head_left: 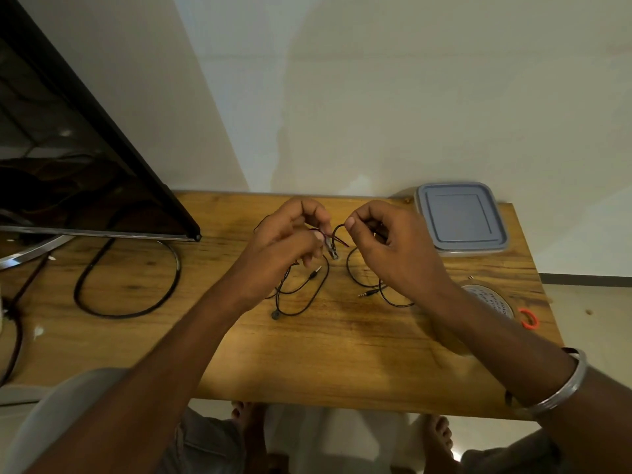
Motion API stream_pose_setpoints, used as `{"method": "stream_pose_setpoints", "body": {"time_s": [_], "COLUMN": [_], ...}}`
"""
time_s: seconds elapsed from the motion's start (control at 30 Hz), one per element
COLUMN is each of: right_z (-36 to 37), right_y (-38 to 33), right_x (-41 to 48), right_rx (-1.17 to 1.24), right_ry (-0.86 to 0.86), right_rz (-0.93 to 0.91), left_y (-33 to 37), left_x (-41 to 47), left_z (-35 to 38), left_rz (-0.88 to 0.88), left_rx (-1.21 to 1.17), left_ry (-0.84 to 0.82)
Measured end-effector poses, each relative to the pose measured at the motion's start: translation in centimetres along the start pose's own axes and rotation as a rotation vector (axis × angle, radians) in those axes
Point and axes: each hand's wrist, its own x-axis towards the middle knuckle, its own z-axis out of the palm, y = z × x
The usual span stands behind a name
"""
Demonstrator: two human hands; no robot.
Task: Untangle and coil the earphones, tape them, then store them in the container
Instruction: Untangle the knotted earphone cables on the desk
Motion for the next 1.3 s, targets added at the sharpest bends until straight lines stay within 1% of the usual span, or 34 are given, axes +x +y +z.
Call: {"method": "stream_pose_setpoints", "body": {"time_s": [0.1,0.27,0.33,0.43,0.53,0.7,0.87,0.97,1.03,1.1,1.2,1.3], "right_z": [0.1,0.5,0.5,0.5,0.6,0.6,0.7,0.6,0.6,0.5,0.4,0.0], "right_y": [-0.1,-0.1,-0.2,-0.3,-0.2,-0.2,-0.4,-0.4,-0.3,-0.2,0.0,0.0], "right_x": [0.0,-0.1,-0.2,-0.3,-0.5,-0.6,-0.7,-0.6,-0.6,-0.6,-0.5,-0.2], "right_rx": [0.032,0.101,0.122,0.126,0.085,0.044,0.014,0.013,0.008,-0.006,-0.029,-0.040], "right_ry": [0.014,0.039,0.053,0.054,0.047,0.030,0.021,0.026,0.021,0.004,-0.015,0.001], "right_rz": [0.021,0.026,0.032,0.032,0.006,-0.017,-0.037,-0.051,-0.052,-0.044,-0.048,-0.053], "left_y": [-0.2,-0.2,-0.4,-0.4,-0.3,-0.3,-0.2,-0.4,-0.5,-0.4,-0.2,0.0], "left_x": [-0.2,-0.2,0.0,0.2,0.3,0.2,0.3,0.3,0.2,0.1,0.2,0.4], "left_z": [0.4,0.9,0.8,0.7,0.6,0.6,0.4,0.3,0.2,0.3,0.3,-0.1], "left_rz": [0.026,-0.016,0.019,0.082,0.108,0.018,0.004,0.043,0.101,0.122,0.105,0.125], "left_rx": [0.097,0.081,0.131,0.130,0.098,0.056,0.041,0.086,0.145,0.175,0.053,-0.050], "left_ry": [0.023,0.093,0.115,0.152,0.113,0.058,0.018,-0.016,-0.016,-0.007,0.030,0.139]}}
